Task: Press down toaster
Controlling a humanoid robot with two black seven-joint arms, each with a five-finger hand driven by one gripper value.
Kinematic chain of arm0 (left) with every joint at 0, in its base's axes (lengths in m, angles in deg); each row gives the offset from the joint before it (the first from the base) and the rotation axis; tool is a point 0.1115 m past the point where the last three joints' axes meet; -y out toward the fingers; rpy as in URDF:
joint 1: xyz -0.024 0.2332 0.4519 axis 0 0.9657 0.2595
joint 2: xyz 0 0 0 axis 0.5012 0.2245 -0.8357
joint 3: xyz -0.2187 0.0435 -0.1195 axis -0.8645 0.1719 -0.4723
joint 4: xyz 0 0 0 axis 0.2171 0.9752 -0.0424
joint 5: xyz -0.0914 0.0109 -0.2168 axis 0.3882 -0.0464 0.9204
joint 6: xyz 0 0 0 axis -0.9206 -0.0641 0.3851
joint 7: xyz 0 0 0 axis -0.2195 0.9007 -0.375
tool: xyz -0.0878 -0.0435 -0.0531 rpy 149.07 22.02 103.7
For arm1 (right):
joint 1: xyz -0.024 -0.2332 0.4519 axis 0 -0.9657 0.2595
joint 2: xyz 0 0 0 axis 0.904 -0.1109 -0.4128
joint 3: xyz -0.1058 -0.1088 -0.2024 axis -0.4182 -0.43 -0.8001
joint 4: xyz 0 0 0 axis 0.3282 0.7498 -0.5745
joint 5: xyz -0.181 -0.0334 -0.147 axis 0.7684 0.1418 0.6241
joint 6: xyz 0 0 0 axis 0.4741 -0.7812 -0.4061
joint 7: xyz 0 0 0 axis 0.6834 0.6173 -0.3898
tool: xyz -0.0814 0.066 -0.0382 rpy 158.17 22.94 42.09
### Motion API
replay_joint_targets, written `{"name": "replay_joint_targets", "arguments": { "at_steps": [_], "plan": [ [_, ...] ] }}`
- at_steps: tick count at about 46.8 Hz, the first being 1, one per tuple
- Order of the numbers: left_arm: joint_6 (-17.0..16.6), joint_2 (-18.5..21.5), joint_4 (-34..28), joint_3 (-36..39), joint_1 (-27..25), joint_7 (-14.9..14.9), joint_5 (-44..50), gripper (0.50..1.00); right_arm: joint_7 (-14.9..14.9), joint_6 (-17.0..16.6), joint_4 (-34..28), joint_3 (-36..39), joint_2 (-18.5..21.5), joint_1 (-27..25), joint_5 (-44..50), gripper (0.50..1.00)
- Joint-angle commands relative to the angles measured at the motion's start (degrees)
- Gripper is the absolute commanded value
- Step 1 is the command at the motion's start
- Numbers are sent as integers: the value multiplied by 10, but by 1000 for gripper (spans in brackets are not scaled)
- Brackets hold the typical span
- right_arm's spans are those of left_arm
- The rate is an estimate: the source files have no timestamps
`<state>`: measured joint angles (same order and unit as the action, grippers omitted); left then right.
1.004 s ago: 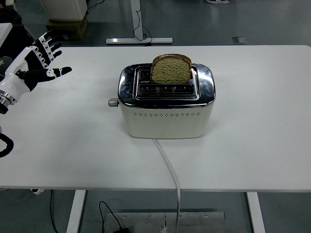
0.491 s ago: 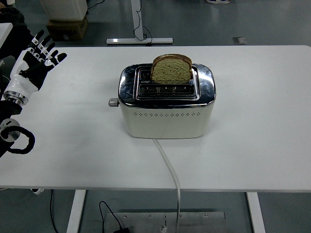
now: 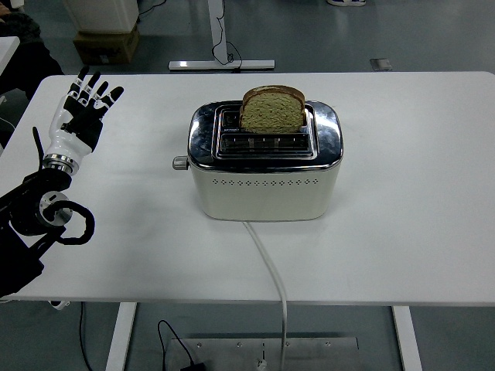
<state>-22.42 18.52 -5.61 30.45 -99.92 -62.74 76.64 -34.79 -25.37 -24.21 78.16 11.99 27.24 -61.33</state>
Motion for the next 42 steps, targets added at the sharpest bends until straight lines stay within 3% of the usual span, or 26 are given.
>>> {"name": "replay_joint_targets", "arguments": {
  "at_steps": [1, 7, 42],
  "plan": [
    [7, -10, 13, 0, 0, 0, 0, 1000, 0, 0, -1, 0, 0, 0, 0, 998],
    [25, -16, 28, -3, -1, 1, 1, 1000, 0, 0, 0, 0, 0, 0, 0, 998],
    [50, -62, 92, -21, -5, 5, 20, 1000, 0, 0, 0, 0, 0, 1, 1, 998]
  ]
}}
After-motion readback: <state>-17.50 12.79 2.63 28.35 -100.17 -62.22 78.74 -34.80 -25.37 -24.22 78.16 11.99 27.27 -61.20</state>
